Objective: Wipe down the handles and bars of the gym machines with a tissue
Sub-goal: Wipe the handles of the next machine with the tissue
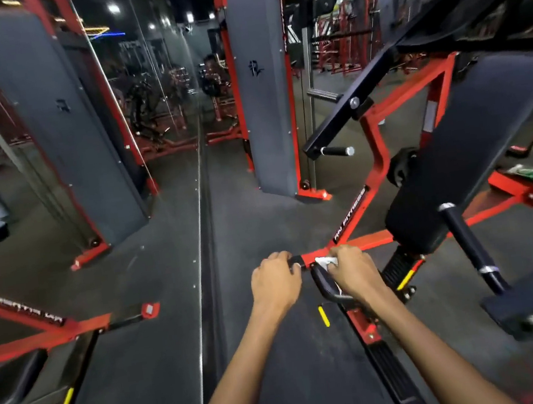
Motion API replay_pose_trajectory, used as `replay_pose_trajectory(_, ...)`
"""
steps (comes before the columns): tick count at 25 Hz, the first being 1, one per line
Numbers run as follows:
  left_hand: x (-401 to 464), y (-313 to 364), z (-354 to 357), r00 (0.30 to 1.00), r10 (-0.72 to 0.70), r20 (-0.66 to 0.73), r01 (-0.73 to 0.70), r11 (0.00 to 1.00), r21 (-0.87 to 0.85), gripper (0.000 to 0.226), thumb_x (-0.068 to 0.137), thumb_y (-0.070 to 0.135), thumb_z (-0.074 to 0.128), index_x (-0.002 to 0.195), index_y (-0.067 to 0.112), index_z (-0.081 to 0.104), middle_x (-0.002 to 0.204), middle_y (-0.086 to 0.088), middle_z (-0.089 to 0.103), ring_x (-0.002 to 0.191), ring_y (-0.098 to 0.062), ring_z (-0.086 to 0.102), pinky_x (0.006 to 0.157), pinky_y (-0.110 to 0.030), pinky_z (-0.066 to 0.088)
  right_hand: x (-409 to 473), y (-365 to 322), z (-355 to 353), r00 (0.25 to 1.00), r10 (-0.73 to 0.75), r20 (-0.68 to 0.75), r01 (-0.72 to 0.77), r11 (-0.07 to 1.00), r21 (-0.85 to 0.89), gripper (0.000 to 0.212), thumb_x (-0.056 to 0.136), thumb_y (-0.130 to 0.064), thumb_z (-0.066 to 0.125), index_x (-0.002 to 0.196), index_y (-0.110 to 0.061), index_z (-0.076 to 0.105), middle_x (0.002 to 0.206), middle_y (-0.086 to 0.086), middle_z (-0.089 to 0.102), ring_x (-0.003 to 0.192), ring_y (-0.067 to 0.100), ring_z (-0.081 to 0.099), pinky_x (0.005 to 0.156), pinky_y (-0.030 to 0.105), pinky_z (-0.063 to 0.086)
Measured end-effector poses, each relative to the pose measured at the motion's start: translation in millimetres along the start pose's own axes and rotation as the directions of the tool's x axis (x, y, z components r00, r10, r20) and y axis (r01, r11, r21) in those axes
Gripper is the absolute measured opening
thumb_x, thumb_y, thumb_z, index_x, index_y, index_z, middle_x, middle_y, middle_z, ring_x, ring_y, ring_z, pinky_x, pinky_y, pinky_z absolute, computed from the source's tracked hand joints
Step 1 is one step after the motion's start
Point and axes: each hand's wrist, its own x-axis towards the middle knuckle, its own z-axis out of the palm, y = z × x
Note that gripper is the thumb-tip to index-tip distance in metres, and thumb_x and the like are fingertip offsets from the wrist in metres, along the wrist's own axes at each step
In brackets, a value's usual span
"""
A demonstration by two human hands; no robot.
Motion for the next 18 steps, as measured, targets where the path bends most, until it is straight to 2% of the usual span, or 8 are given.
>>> replay_pose_trajectory(5,162,-43,14,1.000,0.018,0.019,-0.018,0.999,-0.027,0.037,0.098,0.032,0.044,0.131,0.018,0.055,0.134,0.000,0.056,0.121,-0.024,0.053,0.097,-0.033,0.038,156,-4,44,0.998,0.053,-0.020,-0.051,0.997,0.065,0.022,0.091,-0.026,0.053,0.093,-0.011,0.069,0.097,0.015,0.068,0.098,0.033,0.061,0.075,0.036,0.045)
replay_pose_trajectory(11,372,-86,33,0.985,0.150,0.081,-0.149,0.989,-0.007,0.038,0.098,0.031,0.046,0.132,0.017,0.054,0.137,-0.002,0.055,0.123,-0.024,0.052,0.098,-0.032,0.038,335,-10,92,0.978,0.206,-0.028,-0.201,0.972,0.121,0.028,0.091,-0.035,0.054,0.085,-0.010,0.066,0.091,0.013,0.068,0.093,0.032,0.062,0.070,0.034,0.043)
replay_pose_trajectory(13,426,-87,38,0.975,0.198,0.098,-0.198,0.980,-0.006,0.038,0.098,0.031,0.045,0.133,0.017,0.053,0.137,-0.001,0.054,0.123,-0.024,0.052,0.099,-0.032,0.038,377,-8,99,0.964,0.264,-0.037,-0.256,0.956,0.141,0.026,0.090,-0.034,0.054,0.079,-0.013,0.064,0.086,0.010,0.067,0.088,0.032,0.062,0.063,0.032,0.038)
replay_pose_trajectory(16,504,-85,54,0.949,0.287,0.131,-0.283,0.958,-0.051,0.038,0.098,0.030,0.046,0.132,0.016,0.053,0.136,-0.002,0.055,0.122,-0.024,0.053,0.100,-0.033,0.038,439,-2,108,0.925,0.377,-0.034,-0.364,0.911,0.192,0.030,0.089,-0.028,0.054,0.061,-0.020,0.048,0.076,0.007,0.059,0.080,0.031,0.058,0.061,0.028,0.034)
replay_pose_trajectory(18,554,-83,69,0.925,0.341,0.165,-0.334,0.940,-0.070,0.038,0.098,0.029,0.046,0.132,0.015,0.054,0.135,-0.003,0.055,0.121,-0.025,0.054,0.100,-0.034,0.039,478,8,118,0.901,0.432,-0.044,-0.406,0.874,0.265,0.022,0.088,-0.021,0.055,0.066,-0.019,0.057,0.074,0.010,0.061,0.078,0.031,0.059,0.061,0.028,0.035)
